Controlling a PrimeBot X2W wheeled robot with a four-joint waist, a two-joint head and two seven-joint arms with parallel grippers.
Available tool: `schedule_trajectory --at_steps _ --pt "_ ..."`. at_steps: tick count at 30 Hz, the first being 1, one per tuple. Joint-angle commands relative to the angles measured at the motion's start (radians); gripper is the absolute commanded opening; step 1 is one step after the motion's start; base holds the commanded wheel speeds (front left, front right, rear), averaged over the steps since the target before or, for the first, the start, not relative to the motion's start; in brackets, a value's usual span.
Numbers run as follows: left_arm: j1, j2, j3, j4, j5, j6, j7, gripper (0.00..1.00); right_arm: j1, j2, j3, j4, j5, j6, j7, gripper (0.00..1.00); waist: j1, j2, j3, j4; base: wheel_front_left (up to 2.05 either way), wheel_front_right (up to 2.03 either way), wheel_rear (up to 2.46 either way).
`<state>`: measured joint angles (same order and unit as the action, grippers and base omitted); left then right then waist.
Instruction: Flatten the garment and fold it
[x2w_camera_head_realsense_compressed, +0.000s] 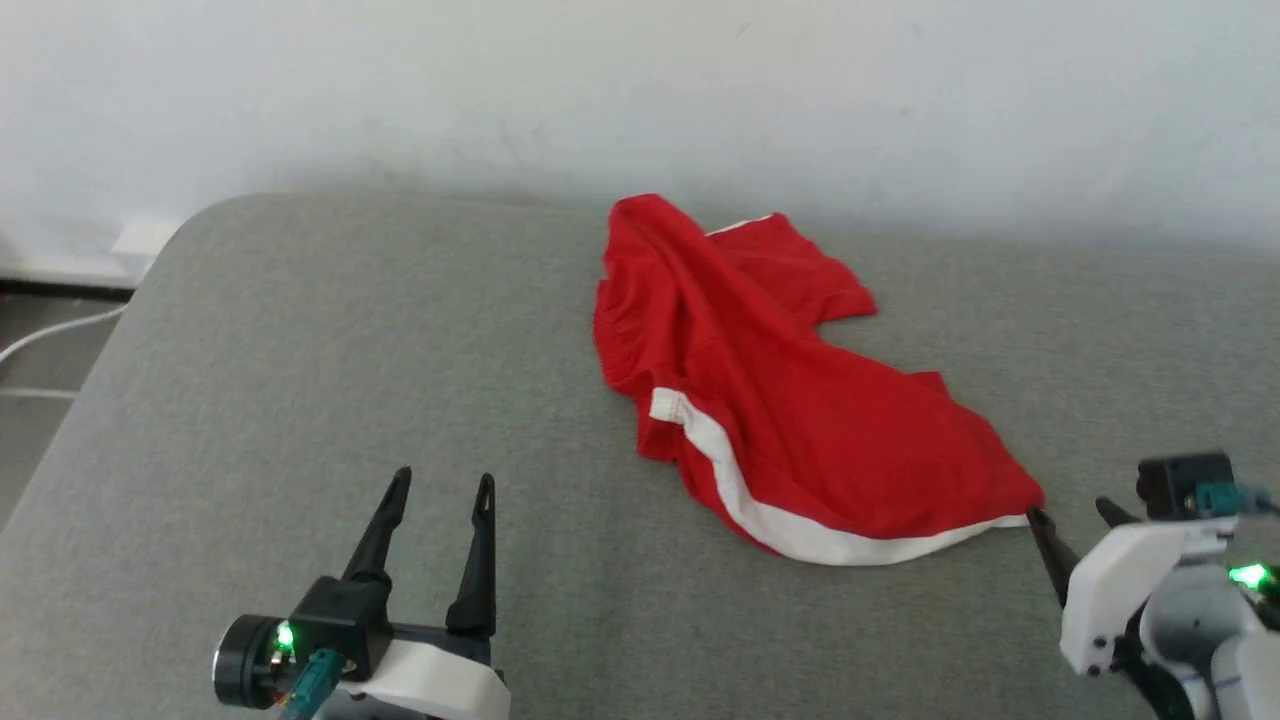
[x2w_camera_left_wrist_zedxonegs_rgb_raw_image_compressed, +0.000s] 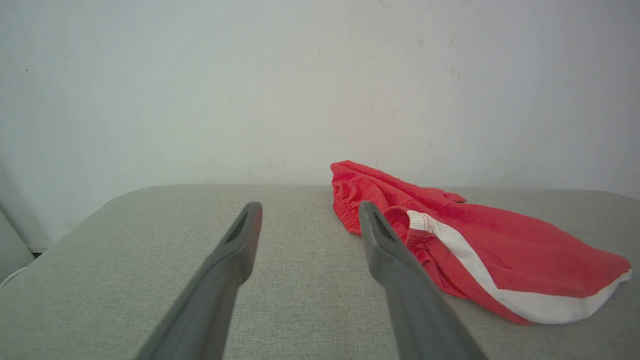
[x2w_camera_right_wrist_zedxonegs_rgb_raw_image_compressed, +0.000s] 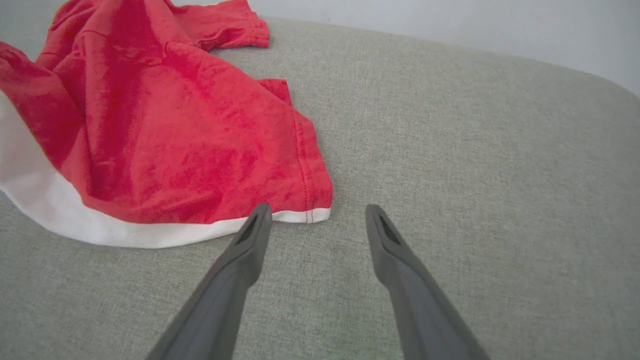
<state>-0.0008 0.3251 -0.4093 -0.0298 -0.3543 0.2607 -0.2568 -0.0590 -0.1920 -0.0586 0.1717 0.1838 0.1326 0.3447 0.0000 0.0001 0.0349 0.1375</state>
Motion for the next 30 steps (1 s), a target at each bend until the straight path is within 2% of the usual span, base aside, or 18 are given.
schedule_trajectory --at_steps 1,7,15,16,17,24,30 --pt "-0.008 -0.017 0.011 0.009 0.017 -0.018 -0.005 1.0 -0.043 -0.009 -0.004 0.024 0.013 -0.002 0.046 1.0 0.0 -0.0001 0.043 0.059 0.0 0.0 0.0" --pt "-0.036 -0.081 0.039 0.04 0.059 -0.075 -0.005 1.0 -0.146 -0.025 -0.044 0.151 -0.011 -0.002 0.204 1.0 0.0 -0.0001 0.079 0.124 0.0 0.0 0.0" --pt "-0.037 -0.136 0.087 0.064 0.106 -0.13 -0.005 1.0 -0.166 -0.022 -0.059 0.264 -0.077 -0.002 0.23 1.0 0.0 -0.0001 0.1 0.164 0.0 0.0 0.0" --pt "-0.035 -0.14 0.093 0.067 0.112 -0.135 -0.005 1.0 -0.164 -0.02 -0.061 0.272 -0.082 -0.002 0.227 0.45 0.0 -0.0001 0.099 0.164 0.0 0.0 0.0" --pt "-0.032 -0.144 0.1 0.07 0.116 -0.139 -0.005 1.0 -0.162 -0.016 -0.062 0.279 -0.084 -0.002 0.223 0.0 0.0 -0.0001 0.096 0.162 0.0 0.0 0.0" --pt "-0.021 -0.166 0.133 0.094 0.142 -0.177 -0.005 1.0 -0.141 -0.009 -0.089 0.256 -0.079 -0.002 0.183 0.0 0.0 -0.0001 0.059 0.103 0.0 0.0 0.0" --pt "-0.015 -0.184 0.158 0.111 0.158 -0.207 -0.005 1.0 -0.078 -0.033 -0.106 0.152 -0.04 -0.002 0.227 0.0 0.0 -0.0001 0.026 0.036 0.0 0.0 0.0"
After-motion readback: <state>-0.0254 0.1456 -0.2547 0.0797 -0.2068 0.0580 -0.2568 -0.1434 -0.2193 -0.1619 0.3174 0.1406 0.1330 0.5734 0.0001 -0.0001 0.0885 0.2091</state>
